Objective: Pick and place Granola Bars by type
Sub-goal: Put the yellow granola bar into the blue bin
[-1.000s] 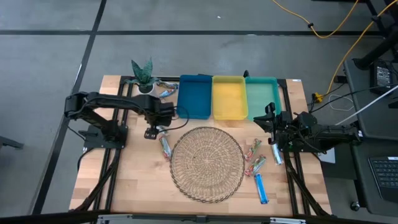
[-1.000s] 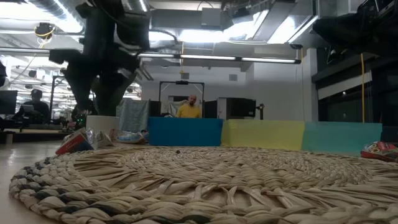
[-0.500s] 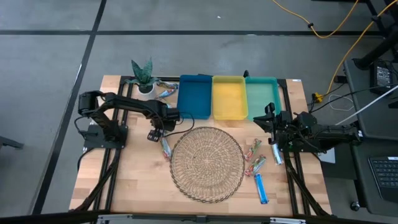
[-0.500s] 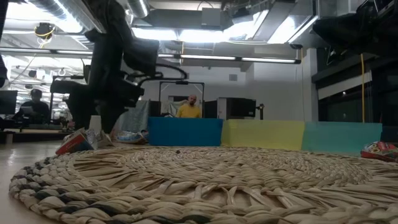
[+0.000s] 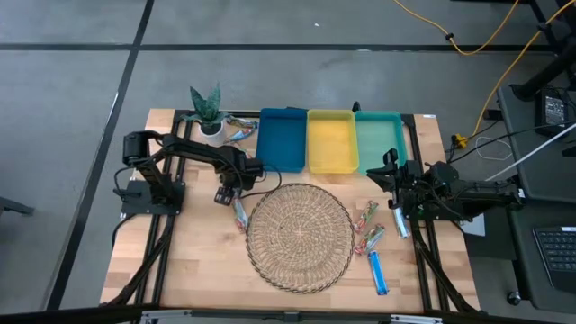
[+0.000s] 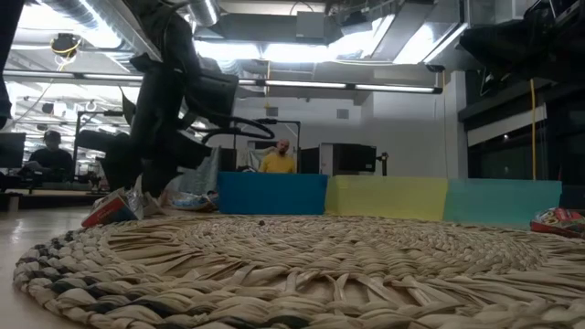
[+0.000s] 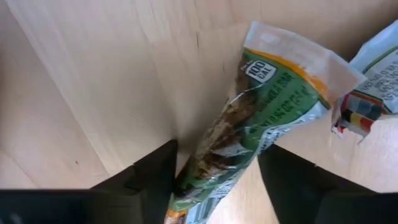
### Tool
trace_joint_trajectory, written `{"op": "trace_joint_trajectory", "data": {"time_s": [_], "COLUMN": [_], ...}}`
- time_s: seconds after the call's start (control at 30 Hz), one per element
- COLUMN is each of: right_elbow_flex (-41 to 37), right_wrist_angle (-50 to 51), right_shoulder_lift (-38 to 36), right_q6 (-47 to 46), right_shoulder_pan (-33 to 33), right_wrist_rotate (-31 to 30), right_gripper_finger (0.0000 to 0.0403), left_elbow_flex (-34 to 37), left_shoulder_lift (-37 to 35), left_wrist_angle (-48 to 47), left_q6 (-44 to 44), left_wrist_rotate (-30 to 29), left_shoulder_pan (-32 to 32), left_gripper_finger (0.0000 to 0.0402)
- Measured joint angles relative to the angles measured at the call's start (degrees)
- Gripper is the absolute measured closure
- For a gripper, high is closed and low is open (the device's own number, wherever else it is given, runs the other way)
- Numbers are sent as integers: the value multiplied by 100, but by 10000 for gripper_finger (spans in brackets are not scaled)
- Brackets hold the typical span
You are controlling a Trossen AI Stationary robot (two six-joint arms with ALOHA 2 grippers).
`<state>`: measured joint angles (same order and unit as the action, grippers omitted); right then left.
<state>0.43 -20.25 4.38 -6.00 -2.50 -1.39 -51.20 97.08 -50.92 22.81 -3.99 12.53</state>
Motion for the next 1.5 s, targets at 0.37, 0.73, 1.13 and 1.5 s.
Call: {"op": "trace_joint_trajectory", "data": {"time_s": [0.37,0.73,1.13,1.5], "right_elbow_flex": [0,0,0,0], "right_wrist_angle": [188,195,212,212], "right_shoulder_lift": [0,0,0,0], "right_q6": [20,22,167,338], "right_shoulder_pan": [-2,-2,-1,0], "right_wrist_rotate": [-2,-2,-47,-50], "right_gripper_finger": [354,354,354,354], "left_elbow_flex": [-230,-245,-639,-861], "left_shoulder_lift": [28,-620,-3069,-4750], "left_wrist_angle": [-27,-371,105,2594], "left_q6": [-824,-1213,-2367,-2827], "left_wrist_rotate": [-172,-103,-94,-87], "left_shoulder_pan": [4,0,0,-5], "left_gripper_finger": [329,369,373,374]}}
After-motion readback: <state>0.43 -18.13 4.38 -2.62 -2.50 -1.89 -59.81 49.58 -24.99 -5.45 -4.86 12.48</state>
